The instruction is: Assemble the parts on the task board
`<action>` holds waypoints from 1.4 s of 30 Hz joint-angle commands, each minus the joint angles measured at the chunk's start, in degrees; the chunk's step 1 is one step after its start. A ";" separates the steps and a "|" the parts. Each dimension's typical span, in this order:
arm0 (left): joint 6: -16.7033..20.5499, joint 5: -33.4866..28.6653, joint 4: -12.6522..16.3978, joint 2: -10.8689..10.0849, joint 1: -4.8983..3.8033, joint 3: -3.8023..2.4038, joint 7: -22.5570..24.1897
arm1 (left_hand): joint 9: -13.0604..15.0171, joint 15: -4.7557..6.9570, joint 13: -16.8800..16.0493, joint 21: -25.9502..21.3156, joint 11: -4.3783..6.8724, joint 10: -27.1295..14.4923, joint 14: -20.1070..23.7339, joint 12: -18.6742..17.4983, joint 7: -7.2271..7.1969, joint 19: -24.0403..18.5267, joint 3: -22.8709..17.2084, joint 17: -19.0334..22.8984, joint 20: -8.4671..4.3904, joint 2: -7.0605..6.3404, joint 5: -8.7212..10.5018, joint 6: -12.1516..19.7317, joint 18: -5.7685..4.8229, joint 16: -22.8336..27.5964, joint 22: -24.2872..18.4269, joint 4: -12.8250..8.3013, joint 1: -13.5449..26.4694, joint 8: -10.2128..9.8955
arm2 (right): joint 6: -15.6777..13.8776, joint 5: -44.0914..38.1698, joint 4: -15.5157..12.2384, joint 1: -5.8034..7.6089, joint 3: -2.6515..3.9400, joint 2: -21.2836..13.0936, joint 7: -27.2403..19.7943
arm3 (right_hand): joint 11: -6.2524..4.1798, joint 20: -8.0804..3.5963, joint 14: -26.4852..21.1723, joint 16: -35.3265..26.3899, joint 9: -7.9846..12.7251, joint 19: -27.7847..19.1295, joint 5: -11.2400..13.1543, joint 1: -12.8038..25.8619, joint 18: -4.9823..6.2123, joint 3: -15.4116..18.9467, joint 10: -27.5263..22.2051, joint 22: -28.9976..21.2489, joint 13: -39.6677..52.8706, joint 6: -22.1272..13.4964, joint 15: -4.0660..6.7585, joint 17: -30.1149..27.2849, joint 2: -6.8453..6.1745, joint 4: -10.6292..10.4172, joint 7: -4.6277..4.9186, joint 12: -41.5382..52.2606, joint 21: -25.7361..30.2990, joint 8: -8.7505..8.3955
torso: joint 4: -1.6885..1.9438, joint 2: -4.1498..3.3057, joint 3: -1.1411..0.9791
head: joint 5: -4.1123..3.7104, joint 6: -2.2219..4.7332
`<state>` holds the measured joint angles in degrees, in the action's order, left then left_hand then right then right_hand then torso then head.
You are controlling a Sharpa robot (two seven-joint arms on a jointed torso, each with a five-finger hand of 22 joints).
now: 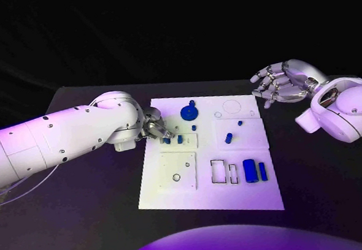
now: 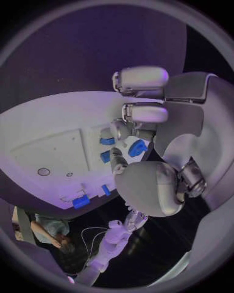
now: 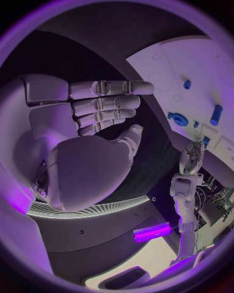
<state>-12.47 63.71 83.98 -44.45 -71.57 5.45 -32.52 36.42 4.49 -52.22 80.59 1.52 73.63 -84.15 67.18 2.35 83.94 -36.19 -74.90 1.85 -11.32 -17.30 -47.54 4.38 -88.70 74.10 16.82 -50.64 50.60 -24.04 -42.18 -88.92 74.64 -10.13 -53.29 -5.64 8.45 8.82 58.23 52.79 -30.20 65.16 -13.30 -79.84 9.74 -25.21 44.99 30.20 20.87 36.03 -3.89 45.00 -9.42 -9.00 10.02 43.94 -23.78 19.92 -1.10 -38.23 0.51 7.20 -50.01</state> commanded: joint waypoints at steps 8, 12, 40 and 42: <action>0.16 -0.69 0.04 0.01 0.07 0.01 0.03 | -0.12 0.36 0.00 -0.06 0.02 -0.08 -5.28 0.30 0.11 0.05 0.56 -13.22 -0.42 0.19 0.03 -0.44 -1.01 -0.12 0.06 0.02 0.79 -0.25 | 0.90 -0.11 0.02 -0.05 0.00 0.12 -0.27 | 0.09 0.25 0.47 -0.37 0.09 0.30 -0.33 0.54 0.55 0.24 0.49 -0.08 -0.11 -0.11 0.01 -0.06 -0.01 0.01 3.24 -0.24 0.36 0.22 | -0.02 -0.02 -0.06 | -0.08 0.01; 0.21 -0.70 -0.09 -0.01 0.07 0.01 -0.04 | -0.12 0.36 0.01 -0.09 0.02 -0.08 -5.27 0.29 0.11 0.03 0.58 -13.19 -0.42 0.21 0.03 -0.44 -1.00 -0.10 0.01 0.01 0.81 -0.26 | 0.92 -0.11 0.07 -0.06 0.00 0.16 -0.27 | 0.09 0.25 0.47 -0.37 0.09 0.30 -0.33 0.54 0.55 0.24 0.49 -0.08 -0.11 -0.11 0.01 -0.06 -0.01 0.01 3.24 -0.24 0.36 0.22 | -0.02 0.01 -0.04 | -0.03 0.01; 1.63 -0.55 1.27 -0.47 0.07 -0.07 -0.09 | -0.11 0.45 -0.56 0.24 0.17 0.30 -5.39 0.68 -0.07 0.26 0.82 -13.59 -0.48 0.96 -0.15 -0.72 -1.10 -0.35 0.56 -0.21 0.47 -0.11 | 1.06 -0.11 0.21 -0.21 0.00 0.20 -0.28 | 0.07 0.25 0.51 -0.37 0.10 0.35 -0.35 0.58 0.56 0.25 0.53 -0.11 -0.20 -0.10 0.02 -0.09 0.03 -0.01 3.23 -0.21 0.39 0.26 | -0.04 -0.01 -0.05 | -0.15 0.01; 1.60 -0.54 1.23 -0.49 0.07 -0.07 -0.17 | -0.11 0.45 -0.56 0.24 0.17 0.30 -5.39 0.68 -0.07 0.26 0.82 -13.59 -0.48 0.96 -0.15 -0.72 -1.10 -0.35 0.56 -0.21 0.47 -0.11 | 1.06 -0.11 0.22 -0.22 0.00 0.20 -0.28 | 0.07 0.25 0.51 -0.37 0.10 0.35 -0.35 0.58 0.56 0.25 0.53 -0.11 -0.20 -0.10 0.02 -0.09 0.03 -0.01 3.23 -0.21 0.39 0.26 | -0.03 0.01 -0.03 | -0.18 0.01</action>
<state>-10.98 63.36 85.08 -44.97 -71.52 5.41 -32.59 36.37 4.53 -52.83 80.59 1.52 73.63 -84.11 67.56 2.35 83.93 -35.73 -74.91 1.85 -10.89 -17.29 -47.94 4.38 -88.93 74.70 16.67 -50.22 50.60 -23.83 -42.16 -88.69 74.47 -10.13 -53.13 -5.63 8.61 9.03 58.23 52.79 -30.16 65.37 -13.30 -79.84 9.73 -25.22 45.15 30.15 20.72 36.03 -3.89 44.96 -9.42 -9.00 10.02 43.94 -23.78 19.93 -1.14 -38.24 0.47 7.05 -50.01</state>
